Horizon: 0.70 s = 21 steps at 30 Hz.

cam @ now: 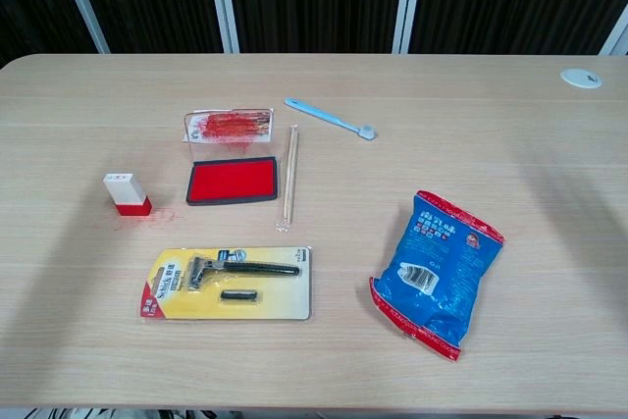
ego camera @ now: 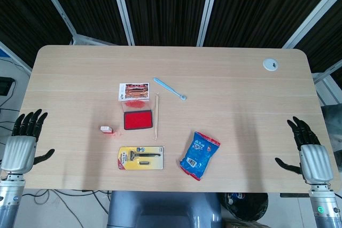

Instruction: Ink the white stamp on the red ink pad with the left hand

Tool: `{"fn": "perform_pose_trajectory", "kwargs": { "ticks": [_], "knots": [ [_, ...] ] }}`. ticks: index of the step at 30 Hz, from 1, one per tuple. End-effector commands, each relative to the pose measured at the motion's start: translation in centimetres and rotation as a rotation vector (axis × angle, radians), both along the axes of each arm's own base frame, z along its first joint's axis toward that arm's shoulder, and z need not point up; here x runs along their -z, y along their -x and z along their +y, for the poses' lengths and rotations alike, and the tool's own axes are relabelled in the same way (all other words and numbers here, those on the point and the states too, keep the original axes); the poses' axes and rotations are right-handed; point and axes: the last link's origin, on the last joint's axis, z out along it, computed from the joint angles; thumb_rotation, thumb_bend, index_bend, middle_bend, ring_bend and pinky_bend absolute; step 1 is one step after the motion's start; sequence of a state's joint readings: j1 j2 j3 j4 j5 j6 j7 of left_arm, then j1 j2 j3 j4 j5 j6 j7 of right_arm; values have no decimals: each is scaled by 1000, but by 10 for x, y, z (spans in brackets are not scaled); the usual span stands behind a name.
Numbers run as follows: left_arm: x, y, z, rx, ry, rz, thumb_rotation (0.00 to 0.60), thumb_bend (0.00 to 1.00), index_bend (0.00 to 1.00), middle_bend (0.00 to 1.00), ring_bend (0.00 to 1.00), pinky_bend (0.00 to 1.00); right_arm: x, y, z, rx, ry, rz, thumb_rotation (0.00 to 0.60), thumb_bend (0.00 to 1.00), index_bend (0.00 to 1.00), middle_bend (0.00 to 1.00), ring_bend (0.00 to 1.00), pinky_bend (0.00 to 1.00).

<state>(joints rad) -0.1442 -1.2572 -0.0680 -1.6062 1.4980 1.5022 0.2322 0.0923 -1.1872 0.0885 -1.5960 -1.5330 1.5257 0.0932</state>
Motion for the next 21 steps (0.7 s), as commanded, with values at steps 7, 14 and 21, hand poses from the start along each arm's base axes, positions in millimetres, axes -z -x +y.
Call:
{"fn": "perform_pose_trajectory", "kwargs": {
  "ticks": [7, 14, 21],
  "knots": [
    [0, 0, 0, -2, 2, 3, 600, 11, 0, 0, 0, 0, 0, 0, 0, 3, -5, -3, 600, 26, 0, 0, 0, 181],
    [0, 1, 1, -4, 4, 2, 600, 12, 0, 0, 0, 0, 1, -1, 0, 3, -10, -4, 600, 29, 0, 0, 0, 180],
    [3, 0, 5, -7, 22, 7, 600, 11, 0, 0, 0, 0, 1, 1, -2, 15, -6, -5, 600, 30, 0, 0, 0, 180]
  ]
}}
